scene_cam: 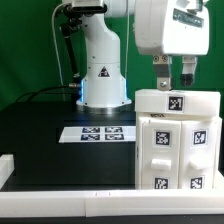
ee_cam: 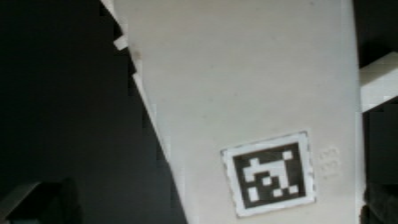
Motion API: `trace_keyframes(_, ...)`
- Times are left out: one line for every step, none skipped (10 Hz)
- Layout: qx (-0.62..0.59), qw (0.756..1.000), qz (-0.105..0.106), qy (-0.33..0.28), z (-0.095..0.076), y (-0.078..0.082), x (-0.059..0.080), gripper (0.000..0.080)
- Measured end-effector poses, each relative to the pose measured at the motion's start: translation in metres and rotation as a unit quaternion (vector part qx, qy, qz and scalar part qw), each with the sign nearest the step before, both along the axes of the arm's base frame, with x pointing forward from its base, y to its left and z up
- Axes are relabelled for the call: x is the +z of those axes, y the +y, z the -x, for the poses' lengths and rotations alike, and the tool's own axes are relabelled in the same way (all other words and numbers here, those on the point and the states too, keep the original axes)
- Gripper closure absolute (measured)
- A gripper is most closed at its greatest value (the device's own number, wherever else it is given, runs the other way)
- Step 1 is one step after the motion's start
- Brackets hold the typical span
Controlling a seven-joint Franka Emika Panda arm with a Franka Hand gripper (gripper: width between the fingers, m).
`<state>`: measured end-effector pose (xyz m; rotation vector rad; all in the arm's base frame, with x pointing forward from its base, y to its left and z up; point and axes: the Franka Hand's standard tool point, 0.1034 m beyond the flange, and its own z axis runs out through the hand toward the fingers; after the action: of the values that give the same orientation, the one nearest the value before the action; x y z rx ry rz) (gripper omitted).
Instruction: Assemble cabinet
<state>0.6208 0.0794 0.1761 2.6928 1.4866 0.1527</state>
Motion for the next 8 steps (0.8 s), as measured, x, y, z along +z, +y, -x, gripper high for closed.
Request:
trace_keyframes(0.001, 1.0, 0.002, 0.004, 0.0015, 0.0006, -0.0055, 0.0002)
trace_keyframes(-0.001, 1.0, 0.001, 0.003, 0.0011, 0.0014, -0.0063, 0.0002)
trace_keyframes(-0.001, 1.0, 0.001, 0.003, 0.001, 0.0015, -0.0065, 0.0002)
trace_keyframes(-0.001, 1.0, 0.001, 0.003, 0.0008, 0.0013, -0.0064, 0.0002)
trace_keyframes(-0.003, 1.0, 0.001, 0.002, 0.0005, 0.0016, -0.006, 0.0002)
trace_keyframes(-0.006, 1.0, 0.001, 0.002, 0.0003, 0.0015, -0.0058, 0.0102)
trace_keyframes(-0.012, 1.0, 0.0, 0.002, 0.0002, 0.0014, -0.0056, 0.0237)
trace_keyframes(-0.012, 1.0, 0.0, 0.002, 0.0003, 0.0015, -0.0057, 0.0237)
